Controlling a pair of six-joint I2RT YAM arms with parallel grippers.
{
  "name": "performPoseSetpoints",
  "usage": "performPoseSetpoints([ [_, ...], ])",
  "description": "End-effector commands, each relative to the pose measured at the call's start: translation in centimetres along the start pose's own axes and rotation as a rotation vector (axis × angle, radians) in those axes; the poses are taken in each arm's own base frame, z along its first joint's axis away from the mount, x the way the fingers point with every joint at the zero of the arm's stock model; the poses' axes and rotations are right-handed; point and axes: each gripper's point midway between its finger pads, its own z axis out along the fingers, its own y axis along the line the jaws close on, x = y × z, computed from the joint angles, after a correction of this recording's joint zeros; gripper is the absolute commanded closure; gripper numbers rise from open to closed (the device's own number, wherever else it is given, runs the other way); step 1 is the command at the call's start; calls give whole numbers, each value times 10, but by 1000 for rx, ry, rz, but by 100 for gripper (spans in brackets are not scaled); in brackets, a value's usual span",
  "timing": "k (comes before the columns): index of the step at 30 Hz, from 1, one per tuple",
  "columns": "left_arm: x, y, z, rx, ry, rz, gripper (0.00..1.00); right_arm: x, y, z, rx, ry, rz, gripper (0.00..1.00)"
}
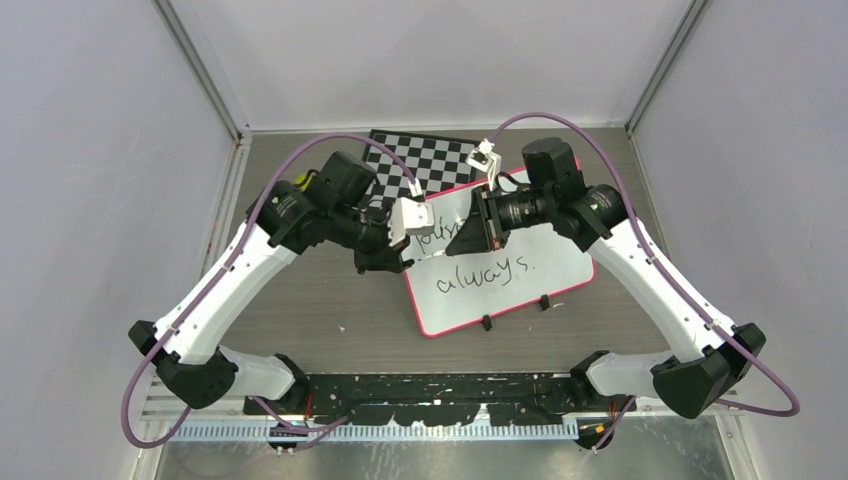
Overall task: Write a sentence on the whiteboard
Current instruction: Insert the whiteboard marker without the cap into the pen cap.
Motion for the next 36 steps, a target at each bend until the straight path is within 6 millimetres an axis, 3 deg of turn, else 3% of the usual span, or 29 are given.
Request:
performPoseSetpoints([
  [1,-15,0,-4,-5,-41,43,100,-11,18,-3,-54,-39,-41,100],
  [22,-24,-4,-1,31,-62,41,100,-4,14,2,-44,-19,-32,100],
  [36,-2,-10,-4,30,-11,70,100,-6,22,-5,-49,-28,-48,100],
])
